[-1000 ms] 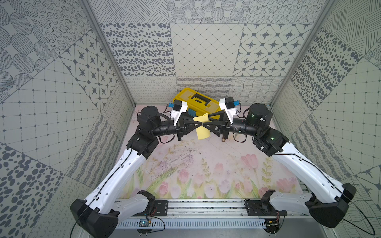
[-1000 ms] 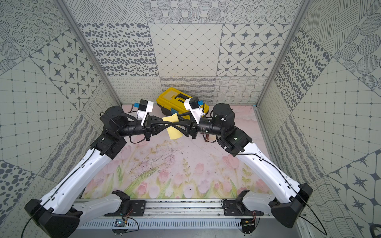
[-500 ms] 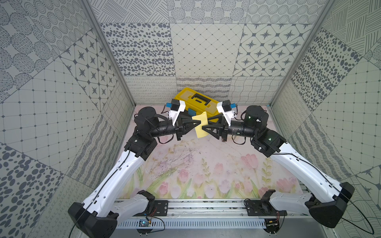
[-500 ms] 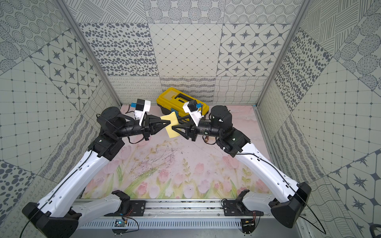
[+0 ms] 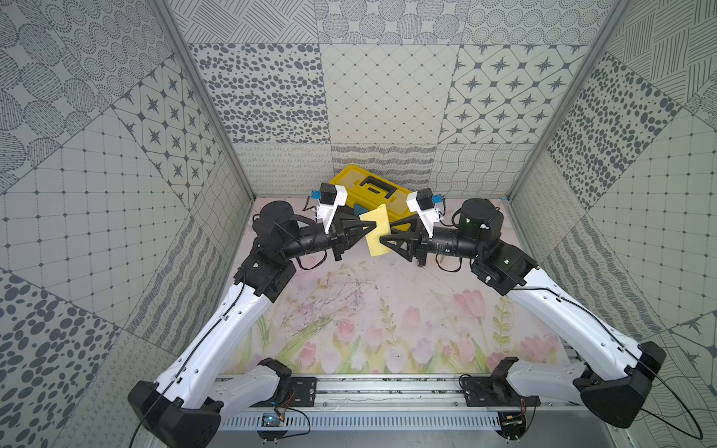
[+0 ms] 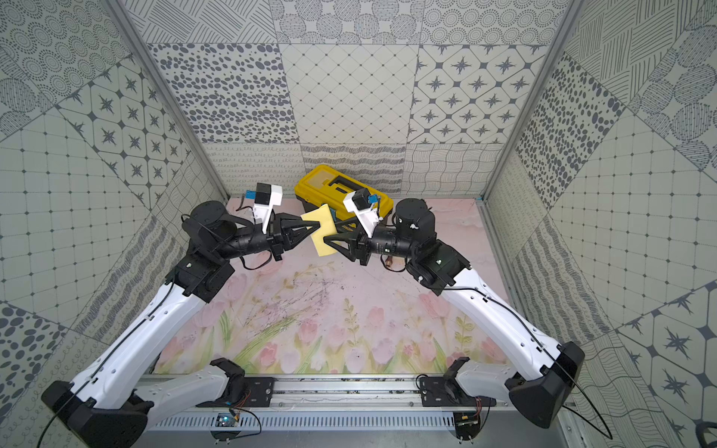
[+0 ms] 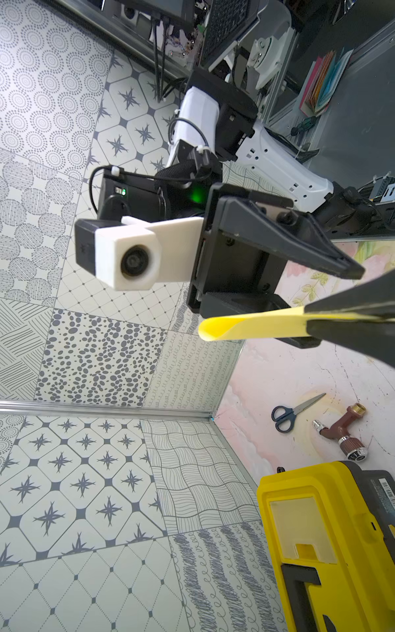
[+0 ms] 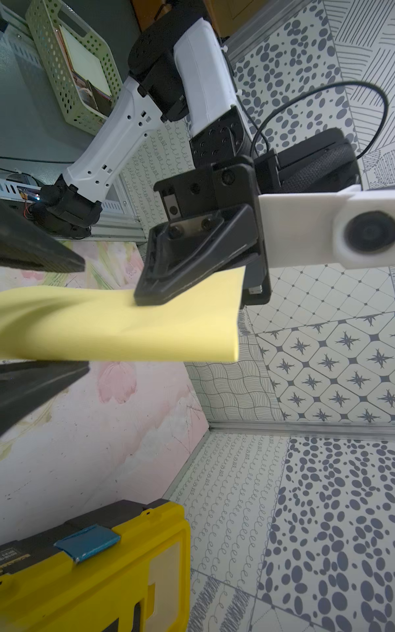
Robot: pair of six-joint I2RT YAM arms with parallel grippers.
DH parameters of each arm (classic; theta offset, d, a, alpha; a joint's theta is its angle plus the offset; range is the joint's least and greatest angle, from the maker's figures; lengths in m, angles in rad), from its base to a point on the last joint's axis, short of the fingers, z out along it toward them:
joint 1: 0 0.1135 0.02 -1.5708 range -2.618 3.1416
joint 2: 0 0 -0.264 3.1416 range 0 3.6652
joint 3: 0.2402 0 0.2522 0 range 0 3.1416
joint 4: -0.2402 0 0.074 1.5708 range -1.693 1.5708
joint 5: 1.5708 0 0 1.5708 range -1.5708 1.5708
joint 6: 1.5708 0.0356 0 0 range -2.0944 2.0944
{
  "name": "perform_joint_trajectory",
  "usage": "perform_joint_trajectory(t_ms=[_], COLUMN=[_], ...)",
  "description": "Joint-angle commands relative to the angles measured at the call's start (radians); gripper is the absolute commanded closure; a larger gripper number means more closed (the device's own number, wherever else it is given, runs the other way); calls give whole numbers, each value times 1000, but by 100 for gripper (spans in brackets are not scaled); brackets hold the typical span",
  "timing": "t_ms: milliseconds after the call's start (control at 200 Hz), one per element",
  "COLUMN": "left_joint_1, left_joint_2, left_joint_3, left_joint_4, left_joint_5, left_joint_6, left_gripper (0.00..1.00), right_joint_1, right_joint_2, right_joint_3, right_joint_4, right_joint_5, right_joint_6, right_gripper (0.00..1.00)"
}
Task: Fold the square paper along the opposite sides
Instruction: Fold the paper.
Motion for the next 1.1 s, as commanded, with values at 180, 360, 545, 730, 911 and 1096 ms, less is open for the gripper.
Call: perform_joint_trajectory(t_ms=[180, 360, 545, 730, 911, 1096], left_joint_1=[-1, -1, -2, -4, -3, -3], left_joint_2=[0, 4, 16, 24, 26, 31], left_joint_3=[8, 9, 10, 13, 17, 19], left_joint_4=[89, 90, 89, 89, 87, 83], left_joint_5=[5, 13, 17, 20, 21, 25], left_joint_6=[-32, -33, -36, -37, -33, -32], left_gripper=[89, 89, 89, 87, 81, 77], right_joint_1=[7, 9, 10, 12, 12, 12], right_joint_2=[22, 28, 36, 40, 40, 40], right_joint_3=[10, 19, 29, 35, 37, 33], right_joint_4=[8, 5, 1, -6, -7, -7], right_joint_5=[41, 44, 47, 47, 46, 50], right_joint_6=[-20, -24, -23, -27, -30, -34], right_gripper=[53, 54, 64, 69, 70, 68])
